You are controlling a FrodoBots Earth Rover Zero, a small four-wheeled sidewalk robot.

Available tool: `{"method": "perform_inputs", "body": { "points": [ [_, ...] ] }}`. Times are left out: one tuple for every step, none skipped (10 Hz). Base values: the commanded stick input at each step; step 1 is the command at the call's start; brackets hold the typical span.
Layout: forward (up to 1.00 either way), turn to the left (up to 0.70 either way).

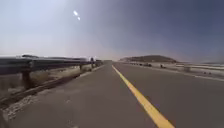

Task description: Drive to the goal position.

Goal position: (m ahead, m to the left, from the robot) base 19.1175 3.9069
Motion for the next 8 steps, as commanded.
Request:
{"method": "perform_inputs", "body": {
  "points": [
    [0.50,0.00],
    [0.50,0.00],
    [0.50,0.00],
    [0.50,0.00],
    [0.50,0.00],
    [0.50,0.00],
    [0.50,0.00],
    [0.50,0.00]
  ]
}}
